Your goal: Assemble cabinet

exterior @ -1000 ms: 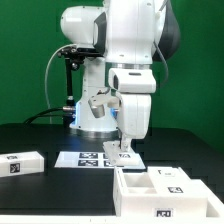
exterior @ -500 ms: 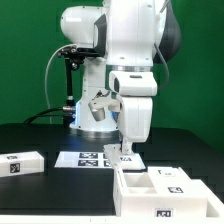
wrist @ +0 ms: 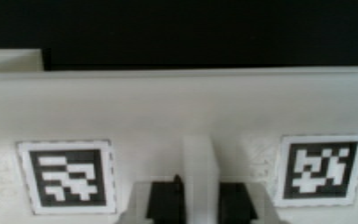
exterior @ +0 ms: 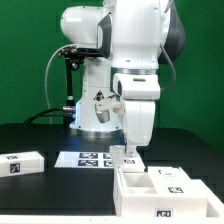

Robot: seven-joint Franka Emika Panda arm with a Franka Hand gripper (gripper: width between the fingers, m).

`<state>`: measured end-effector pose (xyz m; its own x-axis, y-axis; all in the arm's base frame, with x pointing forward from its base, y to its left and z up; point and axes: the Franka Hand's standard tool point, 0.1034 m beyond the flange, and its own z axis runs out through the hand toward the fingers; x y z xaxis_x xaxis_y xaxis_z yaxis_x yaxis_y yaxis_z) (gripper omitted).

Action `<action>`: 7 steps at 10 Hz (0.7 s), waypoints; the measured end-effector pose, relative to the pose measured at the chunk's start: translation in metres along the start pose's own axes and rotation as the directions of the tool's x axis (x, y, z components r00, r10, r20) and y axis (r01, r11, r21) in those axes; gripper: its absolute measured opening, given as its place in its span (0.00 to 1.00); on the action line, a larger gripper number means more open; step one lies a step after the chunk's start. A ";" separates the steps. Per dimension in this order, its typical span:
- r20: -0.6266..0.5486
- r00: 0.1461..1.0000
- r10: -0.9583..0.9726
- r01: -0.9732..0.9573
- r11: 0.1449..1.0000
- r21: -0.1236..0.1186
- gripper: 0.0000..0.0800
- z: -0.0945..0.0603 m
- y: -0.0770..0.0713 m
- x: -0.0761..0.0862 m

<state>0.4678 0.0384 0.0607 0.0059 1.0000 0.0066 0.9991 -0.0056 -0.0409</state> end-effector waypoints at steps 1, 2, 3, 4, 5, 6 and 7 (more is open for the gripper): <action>-0.001 1.000 -0.001 0.001 1.000 -0.001 0.08 0.000 0.000 0.002; -0.001 1.000 -0.001 0.001 1.000 -0.001 0.08 0.000 0.000 0.002; -0.001 1.000 0.000 0.000 1.000 -0.001 0.08 0.000 0.000 0.001; -0.002 1.000 0.004 -0.004 1.000 -0.002 0.08 0.000 0.002 0.000; -0.002 1.000 0.007 -0.007 1.000 0.002 0.08 0.001 0.003 -0.002; -0.003 1.000 0.009 -0.009 1.000 -0.002 0.08 0.001 0.008 -0.002; -0.004 1.000 0.014 -0.014 1.000 -0.002 0.08 0.000 0.013 -0.001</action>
Offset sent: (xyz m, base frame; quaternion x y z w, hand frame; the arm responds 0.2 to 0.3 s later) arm 0.0082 -0.0012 0.0042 -0.0004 0.0056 -0.0034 1.0000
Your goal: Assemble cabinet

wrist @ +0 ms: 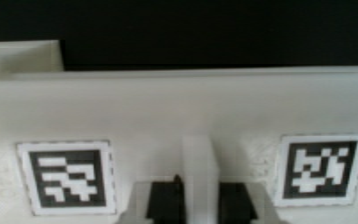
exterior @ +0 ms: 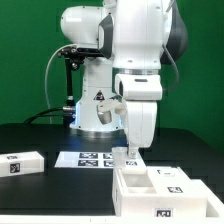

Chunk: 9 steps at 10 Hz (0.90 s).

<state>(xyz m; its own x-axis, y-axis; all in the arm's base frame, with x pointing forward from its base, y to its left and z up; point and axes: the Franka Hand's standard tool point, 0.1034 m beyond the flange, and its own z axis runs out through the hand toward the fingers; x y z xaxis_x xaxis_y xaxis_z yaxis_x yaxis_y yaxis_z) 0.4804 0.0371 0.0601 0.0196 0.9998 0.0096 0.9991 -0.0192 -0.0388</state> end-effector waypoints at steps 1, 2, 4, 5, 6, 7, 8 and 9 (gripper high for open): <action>0.000 1.000 0.005 -0.005 1.000 0.000 0.08 -0.001 0.005 0.001; -0.001 1.000 0.002 -0.002 1.000 -0.004 0.08 -0.002 0.008 0.000; -0.001 1.000 0.005 -0.005 1.000 -0.004 0.08 -0.001 0.008 0.000; -0.001 1.000 0.005 -0.005 1.000 -0.004 0.08 0.000 0.008 0.000; -0.001 1.000 0.006 -0.006 1.000 -0.004 0.08 0.000 0.007 -0.001; -0.001 1.000 0.001 -0.001 1.000 -0.001 0.08 0.000 0.008 -0.001; -0.002 1.000 -0.017 0.017 1.000 0.006 0.08 0.000 0.015 -0.003; -0.004 1.000 -0.025 0.025 1.000 0.007 0.08 0.001 0.031 -0.005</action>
Offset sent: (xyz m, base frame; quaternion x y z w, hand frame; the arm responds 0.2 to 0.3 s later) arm 0.0000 0.0000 0.0000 0.0000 0.0000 0.0000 1.0000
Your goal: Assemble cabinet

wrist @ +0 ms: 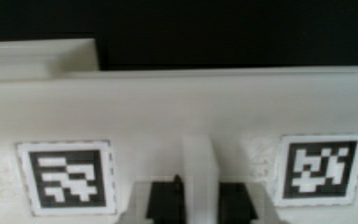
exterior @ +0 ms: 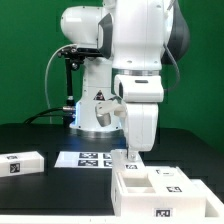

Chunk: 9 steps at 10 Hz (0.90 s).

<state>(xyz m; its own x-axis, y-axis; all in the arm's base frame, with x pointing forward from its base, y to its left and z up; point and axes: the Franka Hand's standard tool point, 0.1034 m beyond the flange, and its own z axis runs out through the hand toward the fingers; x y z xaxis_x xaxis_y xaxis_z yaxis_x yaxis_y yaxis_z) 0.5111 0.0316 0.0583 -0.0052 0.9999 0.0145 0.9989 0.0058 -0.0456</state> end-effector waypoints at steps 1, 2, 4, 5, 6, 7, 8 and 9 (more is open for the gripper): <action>-0.003 1.000 0.002 -0.002 1.000 -0.003 0.08 -0.001 0.017 0.001; -0.006 1.000 0.001 -0.001 1.000 -0.001 0.08 -0.001 0.032 0.004; -0.011 1.000 -0.026 0.026 1.000 -0.010 0.08 -0.005 0.055 0.002; -0.010 1.000 -0.017 0.017 1.000 -0.003 0.08 -0.002 0.050 0.002; -0.010 1.000 -0.016 0.016 1.000 -0.003 0.08 -0.002 0.050 0.002; -0.010 1.000 -0.016 0.016 1.000 -0.003 0.08 -0.002 0.050 0.002; -0.010 1.000 -0.016 0.016 1.000 -0.003 0.08 -0.002 0.050 0.002; -0.010 1.000 -0.017 0.017 1.000 -0.002 0.08 -0.002 0.054 0.002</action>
Offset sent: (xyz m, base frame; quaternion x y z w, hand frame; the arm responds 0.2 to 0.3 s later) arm 0.0479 0.0209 0.0097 0.0154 0.0802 -0.0444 0.9957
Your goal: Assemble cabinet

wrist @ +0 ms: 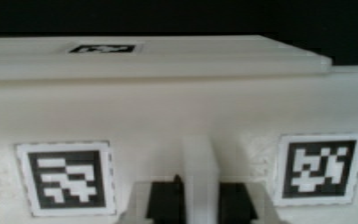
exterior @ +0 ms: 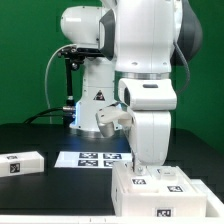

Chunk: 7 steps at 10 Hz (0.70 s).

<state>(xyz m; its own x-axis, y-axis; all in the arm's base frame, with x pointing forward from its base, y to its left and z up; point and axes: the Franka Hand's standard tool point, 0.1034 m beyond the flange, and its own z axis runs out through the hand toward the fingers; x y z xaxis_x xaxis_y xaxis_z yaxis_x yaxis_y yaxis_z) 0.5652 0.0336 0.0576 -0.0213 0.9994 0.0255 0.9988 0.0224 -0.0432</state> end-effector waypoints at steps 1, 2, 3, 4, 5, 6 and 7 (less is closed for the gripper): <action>-0.001 1.000 0.001 -0.001 1.000 -0.002 0.08 -0.001 0.011 0.000; -0.003 1.000 0.002 -0.002 1.000 0.000 0.08 -0.002 0.021 0.000; -0.004 1.000 0.002 -0.002 1.000 0.005 0.08 -0.002 0.026 0.001; -0.005 1.000 0.006 -0.005 1.000 0.015 0.08 -0.002 0.027 0.003; -0.006 1.000 0.009 -0.009 1.000 0.021 0.08 -0.001 0.027 0.004; -0.006 1.000 0.009 -0.009 1.000 0.025 0.08 -0.001 0.027 0.004; -0.006 1.000 0.010 -0.010 1.000 0.026 0.08 -0.001 0.027 0.004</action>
Offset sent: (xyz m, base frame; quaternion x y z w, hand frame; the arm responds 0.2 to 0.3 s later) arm 0.0243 0.0170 0.0003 0.0179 0.0113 0.0009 0.9998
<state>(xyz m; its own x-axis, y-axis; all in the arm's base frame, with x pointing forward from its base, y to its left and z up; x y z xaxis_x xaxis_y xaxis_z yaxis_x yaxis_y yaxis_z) 0.5918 0.0379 0.0573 -0.0108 0.9995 0.0308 0.9975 0.0129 -0.0690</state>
